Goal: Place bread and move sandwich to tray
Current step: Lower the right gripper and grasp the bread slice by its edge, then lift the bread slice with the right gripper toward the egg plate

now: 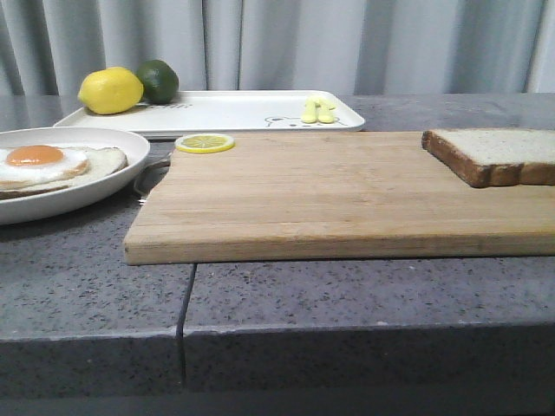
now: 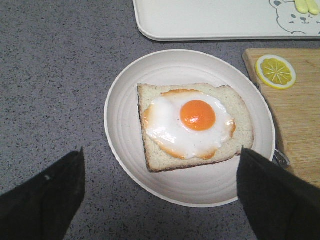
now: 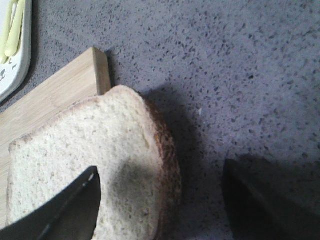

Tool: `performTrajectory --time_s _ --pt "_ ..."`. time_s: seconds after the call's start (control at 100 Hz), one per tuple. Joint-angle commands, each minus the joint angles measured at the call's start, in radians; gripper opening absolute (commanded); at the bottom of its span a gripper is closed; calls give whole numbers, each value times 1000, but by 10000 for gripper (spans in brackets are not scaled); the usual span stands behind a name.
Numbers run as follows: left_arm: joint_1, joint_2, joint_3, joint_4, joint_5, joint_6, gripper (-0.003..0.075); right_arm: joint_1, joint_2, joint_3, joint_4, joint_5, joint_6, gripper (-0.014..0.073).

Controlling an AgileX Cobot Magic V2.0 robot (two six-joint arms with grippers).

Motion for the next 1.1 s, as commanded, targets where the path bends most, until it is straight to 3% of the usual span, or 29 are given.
performTrajectory --time_s 0.0,0.87,0.96,1.09 --pt "3 -2 -36 -25 -52 -7 576 -6 -20 -29 47 34 -20 520" --pt "3 -2 -36 -25 -52 -7 575 -6 82 -30 75 142 -54 514" --pt "3 -2 -36 -25 -52 -7 575 -6 85 -30 72 144 -54 468" --pt "3 -2 -36 -25 -52 -7 575 -6 85 -30 61 136 -54 331"
